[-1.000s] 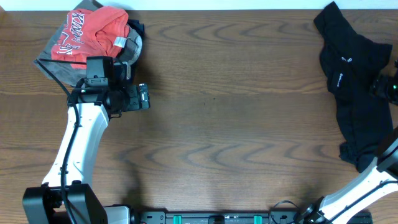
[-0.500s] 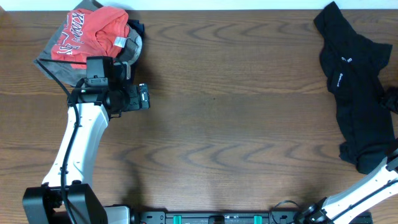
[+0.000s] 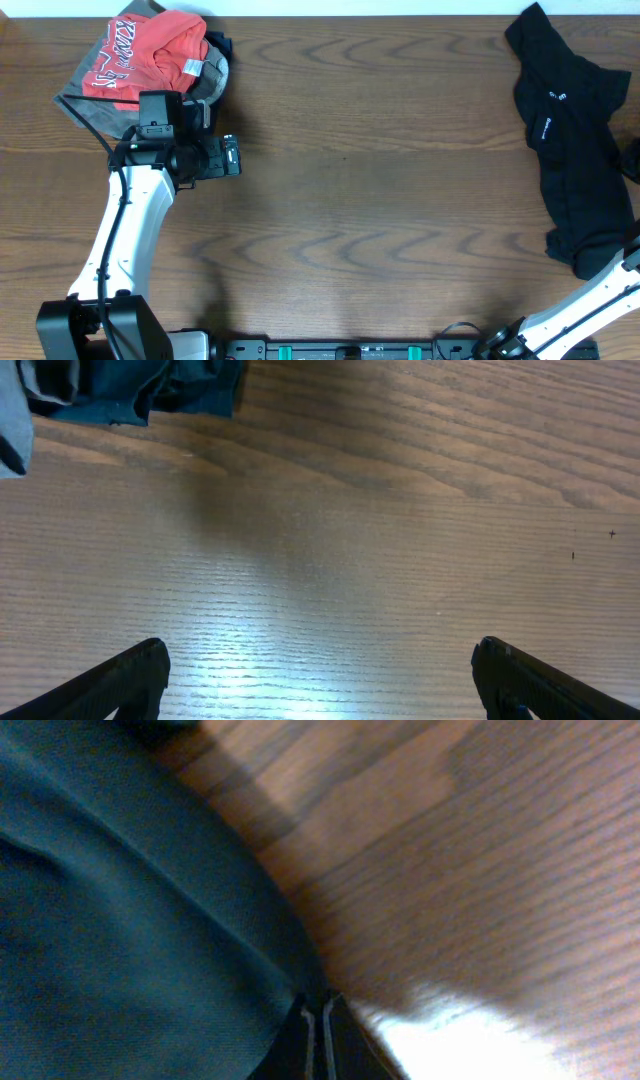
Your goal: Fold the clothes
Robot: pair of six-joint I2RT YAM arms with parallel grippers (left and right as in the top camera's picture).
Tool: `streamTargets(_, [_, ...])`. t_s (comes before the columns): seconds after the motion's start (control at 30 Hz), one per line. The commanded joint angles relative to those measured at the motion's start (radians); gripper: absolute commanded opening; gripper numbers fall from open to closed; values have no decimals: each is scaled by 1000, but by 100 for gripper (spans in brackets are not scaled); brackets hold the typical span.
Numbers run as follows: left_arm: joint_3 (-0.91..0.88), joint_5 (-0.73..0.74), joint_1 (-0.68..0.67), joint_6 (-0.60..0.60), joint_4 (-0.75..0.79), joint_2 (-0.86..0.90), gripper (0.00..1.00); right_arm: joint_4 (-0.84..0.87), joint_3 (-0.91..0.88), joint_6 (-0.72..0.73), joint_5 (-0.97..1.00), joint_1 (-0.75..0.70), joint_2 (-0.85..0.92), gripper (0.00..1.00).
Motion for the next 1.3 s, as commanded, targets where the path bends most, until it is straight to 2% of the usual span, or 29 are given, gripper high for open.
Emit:
streamTargets(0.0, [18, -1, 0, -1, -2, -1, 98, -76, 101, 18, -65, -2, -13, 1])
streamTargets(0.17, [18, -1, 0, -2, -2, -3, 98, -213, 201, 16, -141, 38, -75, 1])
streamTargets(0.37, [18, 28, 0, -2, -2, -34, 98, -272, 211, 7, -231, 160, -187, 1])
streamTargets(0.67, [26, 50, 1, -1, 5, -176, 98, -316, 211, 49, -270, 544, -263, 1])
streamTargets(0.97, [26, 47, 2, 3, 12, -337, 98, -333, 211, 71, -265, 1004, -263, 1])
streamTargets(1.13, [26, 46, 2, 3, 30, -379, 98, -372, 211, 71, -221, 1176, -263, 1])
streamTargets(1.27, [26, 39, 2, 3, 35, -380, 98, -422, 211, 80, -190, 1221, -264, 1])
